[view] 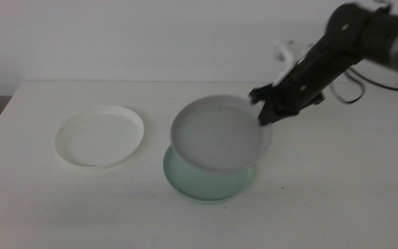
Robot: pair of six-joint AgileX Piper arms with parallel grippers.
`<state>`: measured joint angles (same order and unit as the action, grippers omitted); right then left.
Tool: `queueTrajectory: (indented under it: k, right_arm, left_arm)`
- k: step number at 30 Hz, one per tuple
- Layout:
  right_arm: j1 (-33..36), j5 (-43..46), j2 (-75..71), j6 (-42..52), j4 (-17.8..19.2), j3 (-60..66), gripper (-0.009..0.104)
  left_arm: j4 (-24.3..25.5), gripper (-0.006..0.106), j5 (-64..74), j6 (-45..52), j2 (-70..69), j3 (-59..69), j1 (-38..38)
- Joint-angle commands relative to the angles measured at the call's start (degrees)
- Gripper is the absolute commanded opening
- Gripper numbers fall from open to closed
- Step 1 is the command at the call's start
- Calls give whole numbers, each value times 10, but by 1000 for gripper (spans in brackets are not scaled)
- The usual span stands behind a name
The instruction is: Stack the three bowls on top of each other.
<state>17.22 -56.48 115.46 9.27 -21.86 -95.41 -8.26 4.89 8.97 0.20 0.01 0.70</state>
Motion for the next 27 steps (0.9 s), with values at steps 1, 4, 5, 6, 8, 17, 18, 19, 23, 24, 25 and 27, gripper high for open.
queueTrajectory:
  k: [1,4,5,6,8,17,18,19,23,24,25,27]
  right_arm:
    - [23,36,-9,-4,22,20,-2]
    - [40,73,-7,-20,27,47,-2]
    - [44,83,-7,-20,27,54,-2]
    - [45,92,-7,-20,27,60,-2]
    - [48,100,-6,-20,26,66,-2]
    - [50,110,14,-22,23,68,-2]
    - [50,113,14,-22,23,68,0]
    - [50,114,14,-22,23,68,1]
    - [50,115,14,-17,23,68,21]
    - [50,113,14,-17,23,68,32]
    - [50,110,14,-17,23,68,41]
    - [50,98,5,-18,21,68,69]
  left_arm:
    - [-1,94,-8,1,-2,0,-2]
    - [-1,94,-8,1,-2,0,-2]
    - [-1,94,-8,1,-2,0,-2]
    - [-1,94,-8,1,-2,0,-2]
    - [-1,94,-8,1,-2,0,-2]
    - [-1,94,-8,1,-2,0,-2]
    - [-1,94,-8,1,-2,0,-2]
    - [-1,94,-8,1,-2,0,-2]
    - [-1,94,-8,1,-2,0,-2]
    - [-1,94,-8,1,-2,0,-2]
    - [-1,94,-8,1,-2,0,-2]
    - [-1,94,-8,1,-2,0,-2]
